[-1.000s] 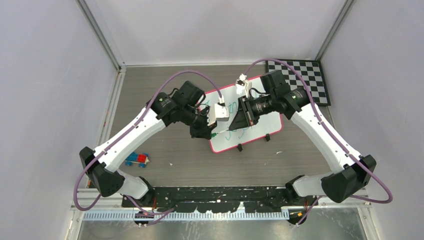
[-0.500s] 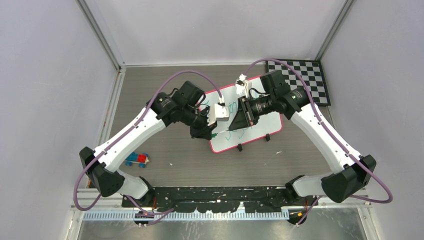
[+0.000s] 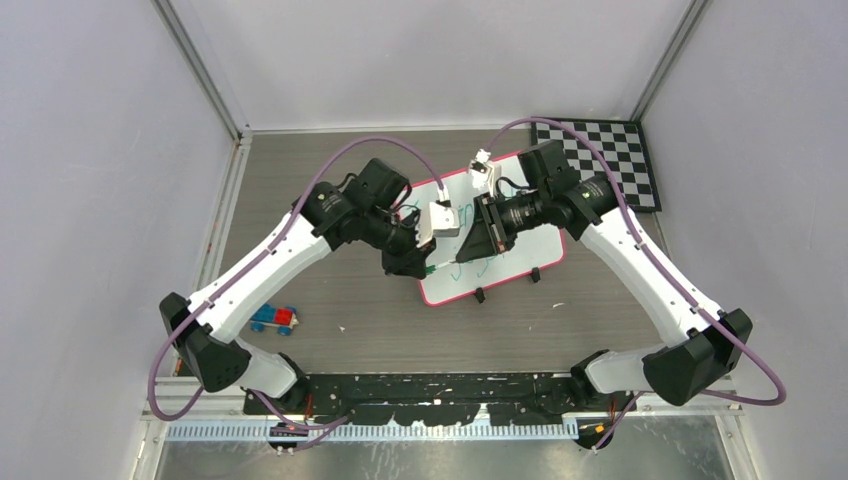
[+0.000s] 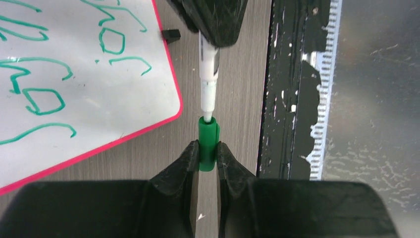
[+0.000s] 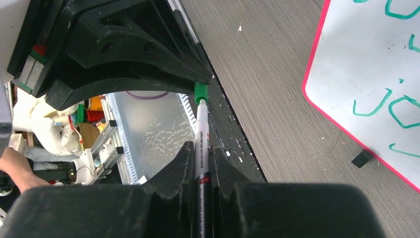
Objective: Write a sentence on the whiteboard
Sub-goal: Close the whiteboard marker at the center of the board.
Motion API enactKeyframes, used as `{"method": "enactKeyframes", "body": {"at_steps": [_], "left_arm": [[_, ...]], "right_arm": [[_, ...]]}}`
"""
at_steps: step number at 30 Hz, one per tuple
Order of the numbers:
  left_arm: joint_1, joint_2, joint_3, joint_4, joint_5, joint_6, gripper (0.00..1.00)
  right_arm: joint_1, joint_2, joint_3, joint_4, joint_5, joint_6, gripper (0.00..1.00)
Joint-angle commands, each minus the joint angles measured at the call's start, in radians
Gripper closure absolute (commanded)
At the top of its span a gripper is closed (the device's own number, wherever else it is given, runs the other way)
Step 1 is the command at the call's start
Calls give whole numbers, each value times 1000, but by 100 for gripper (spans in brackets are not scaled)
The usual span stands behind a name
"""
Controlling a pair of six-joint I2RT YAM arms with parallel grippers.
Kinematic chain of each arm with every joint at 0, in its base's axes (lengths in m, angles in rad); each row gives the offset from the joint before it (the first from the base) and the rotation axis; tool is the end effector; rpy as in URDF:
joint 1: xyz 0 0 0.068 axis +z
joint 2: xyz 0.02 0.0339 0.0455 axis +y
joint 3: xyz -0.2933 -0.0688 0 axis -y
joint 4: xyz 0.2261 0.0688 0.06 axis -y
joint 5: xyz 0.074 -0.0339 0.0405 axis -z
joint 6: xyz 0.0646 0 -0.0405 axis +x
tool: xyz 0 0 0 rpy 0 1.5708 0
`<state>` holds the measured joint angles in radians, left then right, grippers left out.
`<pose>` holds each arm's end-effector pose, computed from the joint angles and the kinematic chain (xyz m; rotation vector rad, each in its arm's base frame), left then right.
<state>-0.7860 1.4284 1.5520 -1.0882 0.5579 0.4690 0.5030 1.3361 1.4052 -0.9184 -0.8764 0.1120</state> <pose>0.1657 -0.2143 0.3854 1.6548 1.8988 -0.8334 0.1946 0.1637 0.3876 -0.8781 2.2608 1.3393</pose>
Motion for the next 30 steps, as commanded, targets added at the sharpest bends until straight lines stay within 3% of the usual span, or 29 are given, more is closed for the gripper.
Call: {"method": "enactKeyframes", "body": {"at_steps": [1,20,30], "left_arm": [[-4,11,57,43,49,-45,100],[-18,81,170,152,64,-218,100],[-6,53,191,145,20,-199,100]], "right_arm": [[13,11,26,44,1,16,100],[52,58,8,74,8,55,100],[40,69,38,40,11,32,100]]}}
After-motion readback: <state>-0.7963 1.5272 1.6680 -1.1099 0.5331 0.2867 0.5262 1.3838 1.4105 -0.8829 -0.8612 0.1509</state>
